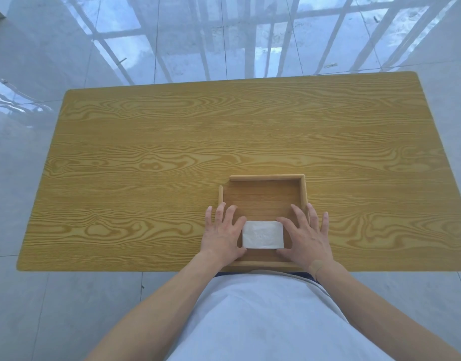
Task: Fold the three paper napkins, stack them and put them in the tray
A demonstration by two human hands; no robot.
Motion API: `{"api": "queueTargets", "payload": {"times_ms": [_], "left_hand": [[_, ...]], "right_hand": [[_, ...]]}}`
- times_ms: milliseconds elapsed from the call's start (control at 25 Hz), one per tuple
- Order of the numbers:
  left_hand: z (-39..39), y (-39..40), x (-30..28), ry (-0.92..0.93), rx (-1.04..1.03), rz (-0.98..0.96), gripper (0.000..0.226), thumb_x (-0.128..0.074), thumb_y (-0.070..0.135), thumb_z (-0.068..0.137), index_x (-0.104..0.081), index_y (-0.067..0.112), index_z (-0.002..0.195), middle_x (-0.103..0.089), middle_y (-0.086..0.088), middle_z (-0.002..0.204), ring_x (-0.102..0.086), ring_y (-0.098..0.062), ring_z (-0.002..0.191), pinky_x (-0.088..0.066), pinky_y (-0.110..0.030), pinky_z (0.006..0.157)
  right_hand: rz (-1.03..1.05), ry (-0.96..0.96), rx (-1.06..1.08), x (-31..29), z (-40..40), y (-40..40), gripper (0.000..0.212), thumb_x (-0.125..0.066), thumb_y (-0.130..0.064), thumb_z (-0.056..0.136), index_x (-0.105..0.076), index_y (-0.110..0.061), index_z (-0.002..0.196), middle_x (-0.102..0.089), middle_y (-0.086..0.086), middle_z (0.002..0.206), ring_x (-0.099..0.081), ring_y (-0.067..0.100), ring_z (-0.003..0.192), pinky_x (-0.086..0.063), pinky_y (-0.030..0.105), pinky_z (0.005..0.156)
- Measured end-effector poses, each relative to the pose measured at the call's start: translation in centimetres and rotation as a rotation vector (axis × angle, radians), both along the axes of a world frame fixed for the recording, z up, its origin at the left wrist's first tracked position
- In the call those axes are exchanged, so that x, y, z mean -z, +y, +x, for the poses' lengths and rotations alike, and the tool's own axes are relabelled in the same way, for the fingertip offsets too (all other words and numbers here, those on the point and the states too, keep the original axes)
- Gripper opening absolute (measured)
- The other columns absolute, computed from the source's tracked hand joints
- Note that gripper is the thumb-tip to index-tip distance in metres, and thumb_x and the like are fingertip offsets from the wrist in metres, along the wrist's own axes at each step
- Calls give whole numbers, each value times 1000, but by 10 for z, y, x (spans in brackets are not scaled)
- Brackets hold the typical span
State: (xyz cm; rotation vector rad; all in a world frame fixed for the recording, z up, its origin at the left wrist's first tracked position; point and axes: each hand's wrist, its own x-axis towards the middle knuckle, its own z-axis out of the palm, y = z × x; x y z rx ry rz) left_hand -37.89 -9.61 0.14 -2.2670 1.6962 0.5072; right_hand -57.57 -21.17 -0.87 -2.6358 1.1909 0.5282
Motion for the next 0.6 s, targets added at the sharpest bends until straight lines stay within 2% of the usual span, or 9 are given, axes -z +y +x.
{"api": "queueTargets", "payload": {"times_ms": [240, 440, 520, 600], "left_hand": [[-1, -1, -2, -7, -5, 14, 80, -63, 64, 76, -31, 32, 141, -15, -6, 155, 1, -34, 147, 5, -61, 116], [0, 1, -9, 41, -29, 33, 90, -64, 65, 76, -19, 33, 148, -12, -5, 157, 1, -32, 148, -3, -57, 119], [5, -2, -17, 94, -37, 9, 86, -63, 65, 77, -23, 34, 147, -17, -4, 158, -6, -30, 147, -10, -53, 119], [13, -5, -32, 198, -22, 7, 80, -61, 64, 78, -30, 33, 146, -28, -2, 154, -19, -26, 144, -22, -47, 117]], "right_hand": [[19, 10, 1, -2, 1, 0, 81, -69, -66, 70, -32, -46, 140, -9, 3, 165, 15, 37, 149, 9, 67, 116], [131, -54, 54, -11, -1, -5, 86, -69, -69, 70, -28, -48, 143, -5, -3, 166, 13, 30, 151, 6, 61, 119], [173, -87, 65, -24, -3, -15, 80, -66, -68, 73, -32, -48, 142, -12, -6, 165, 5, 26, 152, 1, 57, 121], [219, -131, 21, -43, -2, -27, 70, -64, -65, 78, -40, -45, 141, -28, -8, 160, -13, 21, 151, -12, 50, 123]]}}
